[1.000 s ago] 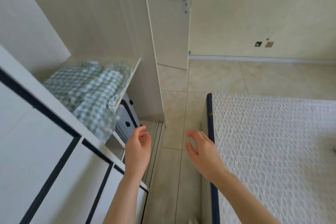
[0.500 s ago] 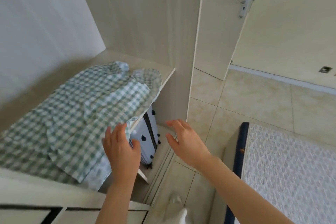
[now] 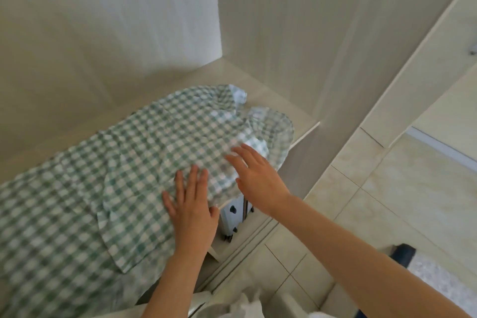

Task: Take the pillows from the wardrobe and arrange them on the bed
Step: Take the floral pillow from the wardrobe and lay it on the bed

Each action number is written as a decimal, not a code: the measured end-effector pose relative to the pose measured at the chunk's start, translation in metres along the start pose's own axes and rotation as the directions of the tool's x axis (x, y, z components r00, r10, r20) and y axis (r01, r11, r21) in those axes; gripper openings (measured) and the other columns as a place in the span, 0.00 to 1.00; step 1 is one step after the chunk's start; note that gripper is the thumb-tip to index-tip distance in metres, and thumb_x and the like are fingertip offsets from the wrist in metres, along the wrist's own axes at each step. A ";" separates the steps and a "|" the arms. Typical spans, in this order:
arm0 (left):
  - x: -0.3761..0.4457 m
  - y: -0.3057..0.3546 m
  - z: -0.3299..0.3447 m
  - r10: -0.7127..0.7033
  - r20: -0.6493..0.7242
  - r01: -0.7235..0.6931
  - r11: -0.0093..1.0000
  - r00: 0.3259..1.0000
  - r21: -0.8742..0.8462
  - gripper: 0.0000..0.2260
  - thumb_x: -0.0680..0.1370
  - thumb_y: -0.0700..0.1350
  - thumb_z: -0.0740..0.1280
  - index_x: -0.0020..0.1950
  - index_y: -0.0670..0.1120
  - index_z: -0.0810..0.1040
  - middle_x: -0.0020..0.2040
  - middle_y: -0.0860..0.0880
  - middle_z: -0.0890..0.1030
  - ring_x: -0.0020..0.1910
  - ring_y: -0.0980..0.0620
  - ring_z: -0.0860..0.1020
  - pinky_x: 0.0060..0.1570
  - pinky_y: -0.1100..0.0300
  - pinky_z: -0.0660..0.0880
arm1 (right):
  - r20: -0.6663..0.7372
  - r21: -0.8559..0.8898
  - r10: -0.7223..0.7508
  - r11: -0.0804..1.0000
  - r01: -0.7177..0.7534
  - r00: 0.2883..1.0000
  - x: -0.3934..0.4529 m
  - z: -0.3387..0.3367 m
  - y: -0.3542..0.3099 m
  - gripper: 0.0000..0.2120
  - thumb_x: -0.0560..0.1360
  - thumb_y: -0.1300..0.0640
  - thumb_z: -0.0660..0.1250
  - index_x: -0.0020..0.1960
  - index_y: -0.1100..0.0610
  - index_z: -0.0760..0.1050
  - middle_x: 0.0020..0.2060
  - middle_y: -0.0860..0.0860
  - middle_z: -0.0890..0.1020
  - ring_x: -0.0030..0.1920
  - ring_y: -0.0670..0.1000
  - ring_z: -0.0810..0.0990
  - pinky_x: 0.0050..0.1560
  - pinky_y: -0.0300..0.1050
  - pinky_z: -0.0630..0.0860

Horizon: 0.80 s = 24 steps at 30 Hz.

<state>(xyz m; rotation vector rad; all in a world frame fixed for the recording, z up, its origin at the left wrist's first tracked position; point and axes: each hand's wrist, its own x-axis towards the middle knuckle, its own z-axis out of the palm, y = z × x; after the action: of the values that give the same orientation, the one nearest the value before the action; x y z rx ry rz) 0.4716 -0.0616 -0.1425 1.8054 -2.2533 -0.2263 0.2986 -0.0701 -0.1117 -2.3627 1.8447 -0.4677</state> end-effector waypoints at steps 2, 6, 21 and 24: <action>0.006 -0.009 0.004 0.015 0.026 -0.016 0.999 1.000 0.038 0.43 0.72 0.47 0.75 0.81 0.51 0.54 0.81 0.52 0.49 0.80 0.45 0.45 0.74 0.35 0.42 | 0.081 -0.115 -0.082 0.989 0.091 0.993 0.013 0.009 0.016 0.31 0.78 0.60 0.63 0.77 0.56 0.56 0.77 0.58 0.56 0.77 0.59 0.49 0.76 0.54 0.48; 0.011 -0.014 0.006 -0.008 0.021 0.006 0.997 1.000 0.078 0.45 0.71 0.48 0.76 0.81 0.52 0.54 0.80 0.55 0.47 0.80 0.47 0.46 0.74 0.37 0.46 | 0.201 -0.247 -0.157 0.947 0.205 0.967 0.030 0.018 0.043 0.37 0.77 0.56 0.66 0.79 0.51 0.49 0.78 0.55 0.54 0.77 0.62 0.50 0.75 0.60 0.48; 0.000 -0.008 0.014 -0.340 -0.164 0.364 0.918 0.926 0.155 0.53 0.60 0.45 0.83 0.80 0.51 0.59 0.80 0.46 0.59 0.79 0.44 0.56 0.72 0.36 0.51 | -0.090 -0.171 -0.507 0.856 0.488 0.857 0.084 0.020 0.082 0.15 0.68 0.65 0.71 0.53 0.56 0.79 0.44 0.52 0.82 0.44 0.57 0.80 0.46 0.52 0.78; -0.008 -0.017 0.011 -0.393 -0.271 0.437 0.891 0.879 0.124 0.48 0.60 0.39 0.82 0.77 0.47 0.66 0.77 0.45 0.66 0.76 0.43 0.63 0.71 0.38 0.55 | -0.122 -0.132 -0.527 0.848 0.513 0.841 0.091 0.014 0.083 0.12 0.67 0.65 0.74 0.49 0.56 0.80 0.40 0.51 0.82 0.39 0.55 0.79 0.40 0.48 0.76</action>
<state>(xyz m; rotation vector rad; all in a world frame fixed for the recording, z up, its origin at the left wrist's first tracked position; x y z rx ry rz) 0.4862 -0.0584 -0.1583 2.2662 -1.7483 0.1253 0.2458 -0.1804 -0.1312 -2.9699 1.2598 -0.6383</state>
